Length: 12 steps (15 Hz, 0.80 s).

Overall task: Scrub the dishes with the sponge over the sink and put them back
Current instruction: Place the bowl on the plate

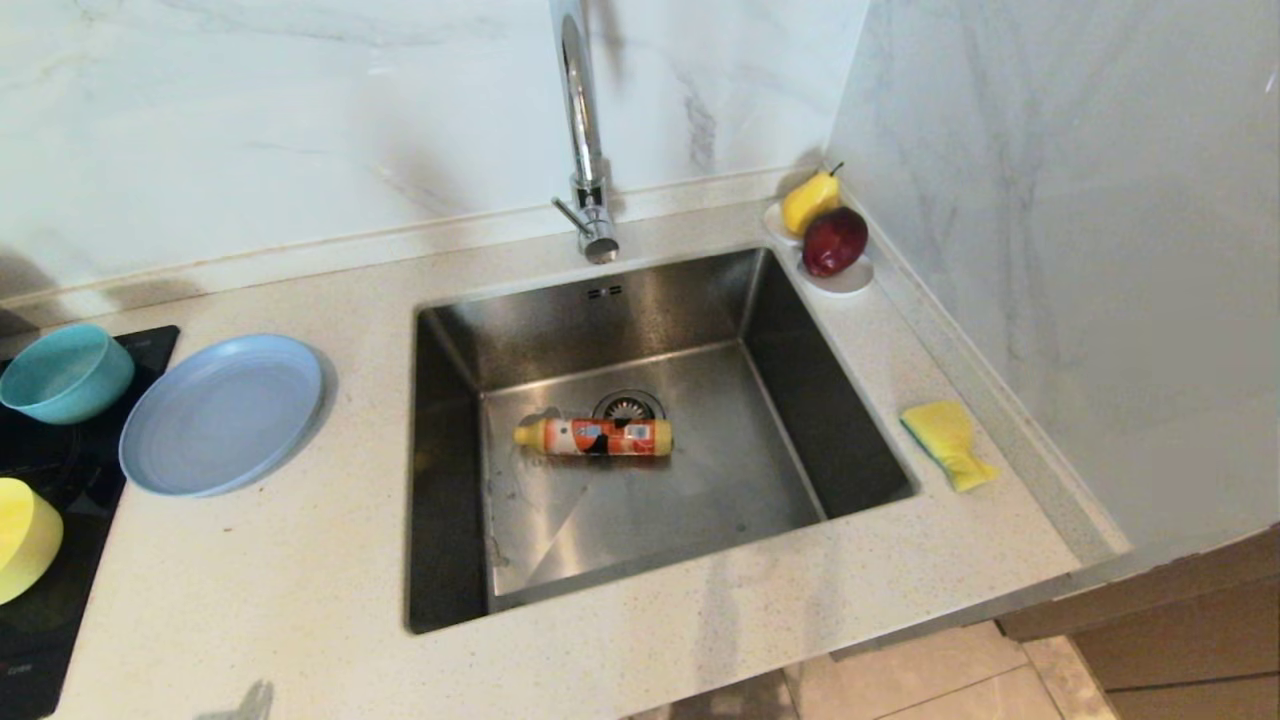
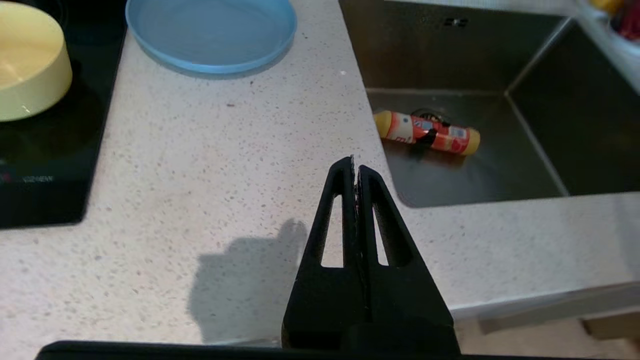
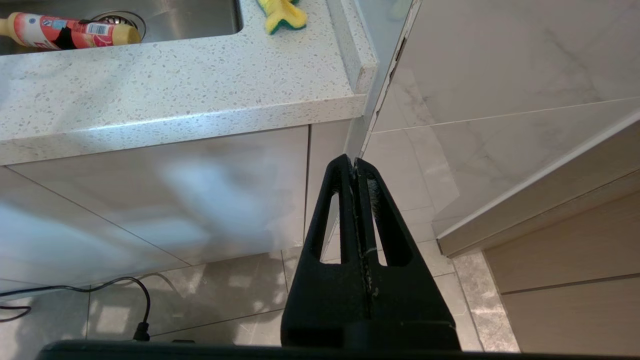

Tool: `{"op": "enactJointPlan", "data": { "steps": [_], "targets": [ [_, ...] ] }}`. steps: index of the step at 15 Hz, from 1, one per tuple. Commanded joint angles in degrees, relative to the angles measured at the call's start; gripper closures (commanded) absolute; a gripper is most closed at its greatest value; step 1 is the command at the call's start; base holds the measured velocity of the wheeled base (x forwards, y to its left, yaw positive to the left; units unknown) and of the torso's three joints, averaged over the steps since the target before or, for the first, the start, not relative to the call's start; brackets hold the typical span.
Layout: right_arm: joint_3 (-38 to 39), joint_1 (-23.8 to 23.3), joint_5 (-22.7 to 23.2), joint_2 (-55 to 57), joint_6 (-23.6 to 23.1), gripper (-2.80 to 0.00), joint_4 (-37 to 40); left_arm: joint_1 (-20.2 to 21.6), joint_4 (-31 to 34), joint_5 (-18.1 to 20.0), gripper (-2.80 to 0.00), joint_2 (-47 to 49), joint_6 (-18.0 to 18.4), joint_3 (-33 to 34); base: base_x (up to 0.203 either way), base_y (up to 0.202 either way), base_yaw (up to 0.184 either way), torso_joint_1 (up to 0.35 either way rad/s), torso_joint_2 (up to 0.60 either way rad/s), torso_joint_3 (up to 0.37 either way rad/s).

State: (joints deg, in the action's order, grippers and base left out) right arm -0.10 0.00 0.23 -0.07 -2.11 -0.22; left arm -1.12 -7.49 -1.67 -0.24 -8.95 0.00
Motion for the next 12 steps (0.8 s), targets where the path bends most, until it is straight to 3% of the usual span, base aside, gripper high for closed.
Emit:
{"op": "enactJointPlan", "data": {
  "steps": [1, 4, 7, 8, 11, 12],
  "targets": [
    [0.0, 0.0, 0.0, 0.0, 0.0, 0.00, 0.0, 0.0, -0.4, -0.2, 0.00, 0.2, -0.5, 2.3, 0.000, 0.000, 0.000, 0.000, 0.00, 0.000],
    [0.0, 0.0, 0.0, 0.1, 0.0, 0.00, 0.0, 0.0, -0.8, -0.4, 0.00, 0.2, 0.3, 2.3, 0.000, 0.000, 0.000, 0.000, 0.00, 0.000],
    [0.0, 0.0, 0.0, 0.0, 0.0, 0.00, 0.0, 0.0, -0.4, 1.3, 0.00, 0.2, 4.5, 2.1, 0.000, 0.000, 0.000, 0.000, 0.00, 0.000],
    [0.0, 0.0, 0.0, 0.0, 0.0, 0.00, 0.0, 0.0, 0.4, 2.5, 0.00, 0.2, 4.4, 1.9, 0.000, 0.000, 0.000, 0.000, 0.00, 0.000],
    [0.0, 0.0, 0.0, 0.1, 0.0, 0.00, 0.0, 0.1, 0.6, 0.8, 0.00, 0.2, 0.1, 1.9, 0.000, 0.000, 0.000, 0.000, 0.00, 0.000],
    [0.0, 0.0, 0.0, 0.1, 0.0, 0.00, 0.0, 0.0, 0.6, 0.6, 0.00, 0.2, 0.2, 1.9, 0.000, 0.000, 0.000, 0.000, 0.00, 0.000]
  ]
}}
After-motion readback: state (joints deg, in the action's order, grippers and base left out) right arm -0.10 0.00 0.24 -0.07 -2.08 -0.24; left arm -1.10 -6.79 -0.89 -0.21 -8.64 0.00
